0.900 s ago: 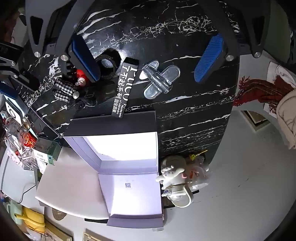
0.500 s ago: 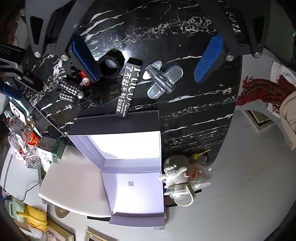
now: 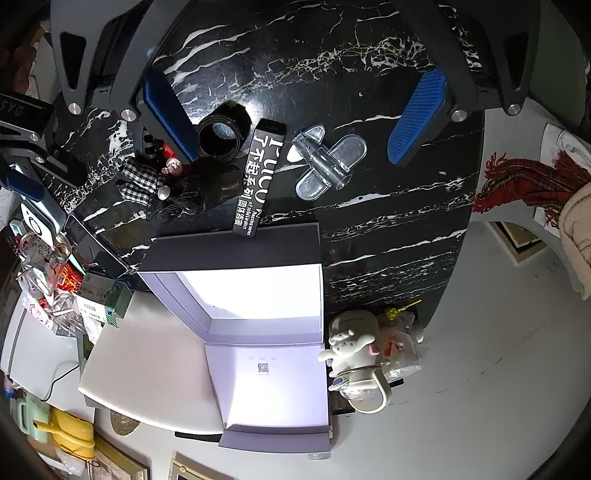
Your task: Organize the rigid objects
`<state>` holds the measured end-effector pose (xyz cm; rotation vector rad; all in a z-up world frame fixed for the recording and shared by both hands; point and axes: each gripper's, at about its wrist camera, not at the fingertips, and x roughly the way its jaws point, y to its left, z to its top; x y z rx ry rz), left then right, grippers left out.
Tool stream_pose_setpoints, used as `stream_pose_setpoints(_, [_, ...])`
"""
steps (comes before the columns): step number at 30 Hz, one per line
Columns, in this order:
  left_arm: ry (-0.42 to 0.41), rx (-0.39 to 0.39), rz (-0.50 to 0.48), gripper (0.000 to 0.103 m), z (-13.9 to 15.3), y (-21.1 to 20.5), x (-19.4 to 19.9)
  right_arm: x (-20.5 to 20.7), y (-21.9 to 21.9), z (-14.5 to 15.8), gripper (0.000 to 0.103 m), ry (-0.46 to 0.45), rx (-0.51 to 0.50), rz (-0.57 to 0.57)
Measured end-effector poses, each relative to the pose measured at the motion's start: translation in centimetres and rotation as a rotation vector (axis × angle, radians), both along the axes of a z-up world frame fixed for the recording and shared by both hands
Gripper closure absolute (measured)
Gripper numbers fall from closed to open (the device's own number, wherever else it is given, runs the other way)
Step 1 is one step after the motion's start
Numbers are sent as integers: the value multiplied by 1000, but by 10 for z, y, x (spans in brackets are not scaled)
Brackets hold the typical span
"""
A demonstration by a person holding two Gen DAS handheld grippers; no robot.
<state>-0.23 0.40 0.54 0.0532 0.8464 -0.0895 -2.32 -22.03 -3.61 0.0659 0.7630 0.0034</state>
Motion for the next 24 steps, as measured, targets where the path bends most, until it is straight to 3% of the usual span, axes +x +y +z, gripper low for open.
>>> stream_pose_setpoints(24, [7, -8, 2, 0, -4, 3, -2, -1, -1, 0, 0, 5, -19, -10])
